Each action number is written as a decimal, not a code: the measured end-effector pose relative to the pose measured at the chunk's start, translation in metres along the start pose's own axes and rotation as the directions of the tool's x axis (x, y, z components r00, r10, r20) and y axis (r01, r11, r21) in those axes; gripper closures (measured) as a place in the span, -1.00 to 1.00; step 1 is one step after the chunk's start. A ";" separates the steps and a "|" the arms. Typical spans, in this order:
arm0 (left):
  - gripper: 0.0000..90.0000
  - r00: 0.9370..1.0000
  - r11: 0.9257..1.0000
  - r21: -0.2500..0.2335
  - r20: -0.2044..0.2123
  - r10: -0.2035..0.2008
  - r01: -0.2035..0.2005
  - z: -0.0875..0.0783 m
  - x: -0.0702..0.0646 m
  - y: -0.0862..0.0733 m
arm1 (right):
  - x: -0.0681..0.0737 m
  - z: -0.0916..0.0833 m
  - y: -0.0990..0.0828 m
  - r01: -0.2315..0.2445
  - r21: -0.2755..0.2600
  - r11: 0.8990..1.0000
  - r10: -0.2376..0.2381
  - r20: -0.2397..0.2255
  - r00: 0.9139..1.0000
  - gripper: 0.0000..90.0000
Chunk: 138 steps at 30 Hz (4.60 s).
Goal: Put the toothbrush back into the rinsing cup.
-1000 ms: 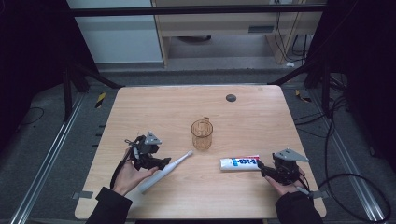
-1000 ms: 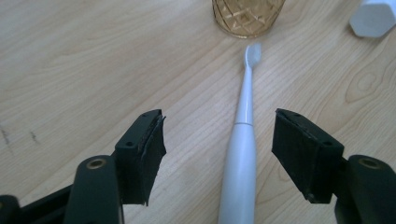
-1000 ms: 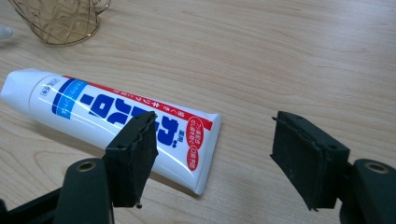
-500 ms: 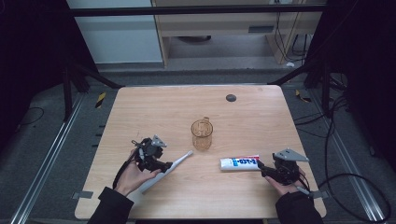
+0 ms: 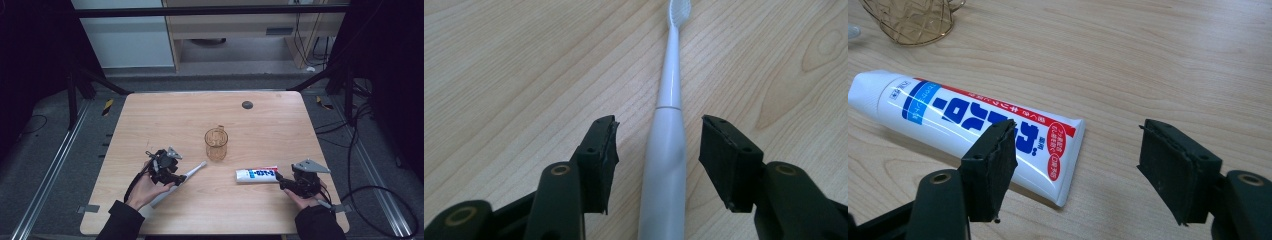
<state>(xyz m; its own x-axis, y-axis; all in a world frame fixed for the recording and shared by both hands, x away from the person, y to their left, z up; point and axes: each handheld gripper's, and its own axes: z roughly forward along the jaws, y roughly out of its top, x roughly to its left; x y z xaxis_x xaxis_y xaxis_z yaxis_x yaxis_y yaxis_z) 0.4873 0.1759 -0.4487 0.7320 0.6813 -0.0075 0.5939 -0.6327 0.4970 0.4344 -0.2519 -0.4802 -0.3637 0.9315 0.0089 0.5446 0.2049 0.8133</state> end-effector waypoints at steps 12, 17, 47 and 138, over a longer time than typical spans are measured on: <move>0.25 1.000 1.000 0.019 0.017 0.017 -0.017 0.007 -0.003 0.000 | 0.000 0.000 0.000 0.002 0.003 1.000 -0.002 -0.003 1.000 -0.30; 0.30 0.999 0.999 0.029 0.024 0.021 -0.022 0.010 -0.002 0.000 | 0.000 0.000 0.000 0.002 0.005 1.000 -0.002 -0.003 1.000 -0.30; 0.43 0.997 0.994 0.094 0.060 0.044 -0.049 0.024 -0.002 0.002 | 0.000 0.001 0.000 -0.003 0.014 1.000 0.004 -0.013 1.000 -0.30; 0.49 0.987 0.944 -0.315 -0.087 -0.132 0.098 -0.075 0.022 -0.007 | 0.000 0.000 0.000 -0.007 0.012 1.000 0.007 -0.006 1.000 -0.30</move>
<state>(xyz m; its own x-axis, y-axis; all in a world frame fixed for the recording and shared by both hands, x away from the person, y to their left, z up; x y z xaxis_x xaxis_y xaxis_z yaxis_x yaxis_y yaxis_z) 0.4739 0.2225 -0.3872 0.6154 0.7882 0.0023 0.5275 -0.4141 0.7418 0.4344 -0.2515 -0.4798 -0.3646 0.9310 0.0177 0.5564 0.2026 0.8059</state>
